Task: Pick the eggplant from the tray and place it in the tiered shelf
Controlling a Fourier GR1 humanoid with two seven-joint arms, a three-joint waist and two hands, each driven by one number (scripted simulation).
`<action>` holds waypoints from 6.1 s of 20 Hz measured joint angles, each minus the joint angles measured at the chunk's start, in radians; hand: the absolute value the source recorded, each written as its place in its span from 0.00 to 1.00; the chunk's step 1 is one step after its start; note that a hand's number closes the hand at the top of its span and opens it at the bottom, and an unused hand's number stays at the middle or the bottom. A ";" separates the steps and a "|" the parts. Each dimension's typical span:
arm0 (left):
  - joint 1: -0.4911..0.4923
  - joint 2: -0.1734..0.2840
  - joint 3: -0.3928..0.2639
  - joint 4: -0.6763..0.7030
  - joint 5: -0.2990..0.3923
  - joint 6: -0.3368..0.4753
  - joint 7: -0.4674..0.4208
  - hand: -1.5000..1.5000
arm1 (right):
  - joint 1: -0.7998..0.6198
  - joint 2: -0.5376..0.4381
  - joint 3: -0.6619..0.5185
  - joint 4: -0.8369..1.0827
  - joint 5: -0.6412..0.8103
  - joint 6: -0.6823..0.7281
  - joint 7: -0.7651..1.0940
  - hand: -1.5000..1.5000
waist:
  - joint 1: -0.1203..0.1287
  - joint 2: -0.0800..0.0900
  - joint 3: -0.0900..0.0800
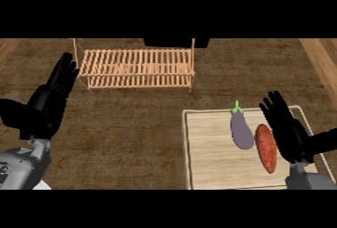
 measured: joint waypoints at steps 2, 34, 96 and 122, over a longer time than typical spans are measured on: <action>0.012 -0.015 0.002 0.007 -0.004 0.008 -0.012 0.50 | -0.048 -0.014 0.024 0.026 0.000 0.016 0.069 1.00 | 0.005 -0.006 0.013; 0.080 -0.102 0.014 0.036 -0.026 0.046 -0.067 0.50 | -0.980 -0.228 0.284 0.646 -0.082 0.946 0.835 0.00 | 0.065 -0.001 0.035; 0.188 -0.209 0.176 -0.041 -0.161 -0.071 -0.017 0.50 | -0.762 -0.102 0.571 0.741 1.098 0.816 -0.067 1.00 | -0.004 -0.031 0.026; 0.130 -0.229 0.145 0.024 -0.162 -0.102 -0.007 0.50 | -0.957 0.227 0.717 0.132 1.078 -0.332 1.147 1.00 | 0.055 -0.044 0.032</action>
